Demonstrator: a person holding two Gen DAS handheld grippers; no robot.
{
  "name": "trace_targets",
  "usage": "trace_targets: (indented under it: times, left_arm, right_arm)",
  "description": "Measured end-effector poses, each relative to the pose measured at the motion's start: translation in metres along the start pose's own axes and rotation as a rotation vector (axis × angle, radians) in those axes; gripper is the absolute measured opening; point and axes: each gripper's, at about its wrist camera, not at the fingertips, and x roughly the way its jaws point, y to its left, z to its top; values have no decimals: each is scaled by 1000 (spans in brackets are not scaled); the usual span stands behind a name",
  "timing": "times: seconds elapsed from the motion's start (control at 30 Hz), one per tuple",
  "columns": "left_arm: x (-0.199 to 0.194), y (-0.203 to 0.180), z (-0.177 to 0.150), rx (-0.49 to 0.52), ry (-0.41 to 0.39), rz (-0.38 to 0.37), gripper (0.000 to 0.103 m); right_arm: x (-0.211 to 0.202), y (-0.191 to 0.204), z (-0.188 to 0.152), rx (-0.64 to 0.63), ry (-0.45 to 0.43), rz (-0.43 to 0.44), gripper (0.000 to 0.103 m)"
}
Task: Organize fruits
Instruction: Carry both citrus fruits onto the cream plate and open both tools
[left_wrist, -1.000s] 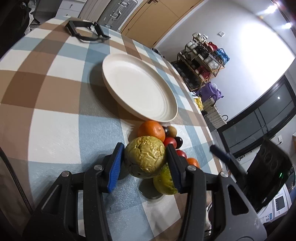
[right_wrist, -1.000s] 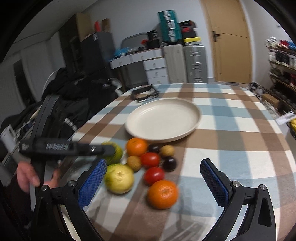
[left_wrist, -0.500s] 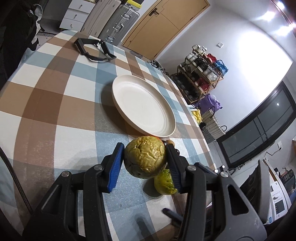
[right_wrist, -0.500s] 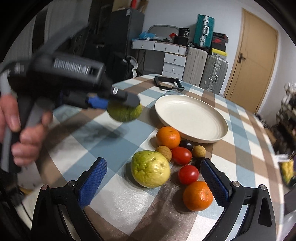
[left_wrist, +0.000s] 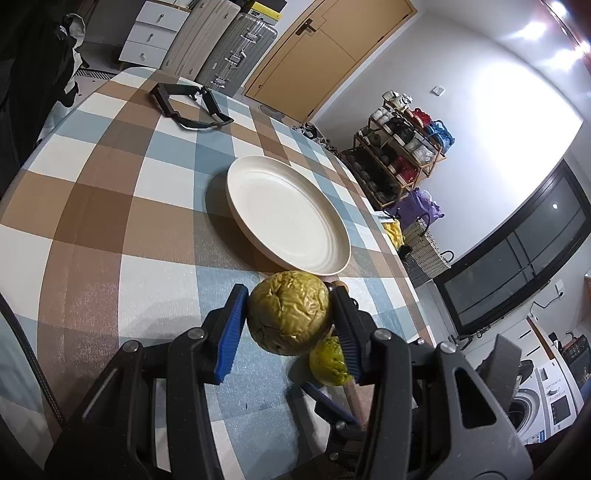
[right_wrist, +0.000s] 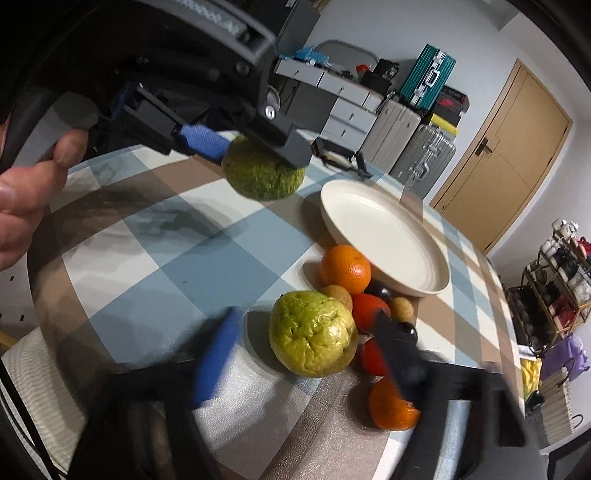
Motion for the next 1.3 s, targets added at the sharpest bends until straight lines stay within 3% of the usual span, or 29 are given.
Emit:
trace_targets:
  times: [0.07,0.37,0.77,1.03,1.3]
  left_arm:
    - [1,-1,2,4,-1,6,44]
    - [10,-14,14,43,15,40,44]
    - [43,-47,77,121,-1,66,44]
    - [87,-66,130,206,-6,127,44]
    - [150,-57,159,253,66,167,44]
  right_arm:
    - [0,-4,-2,1,9,1,51]
    - [-16,-35,-1,166,-75,99,51]
    - [-18,-157,27,504,-144,267,51]
    - [15,-240,71,624,-141,356,51]
    - [90,-271,97,711,-53,467,51]
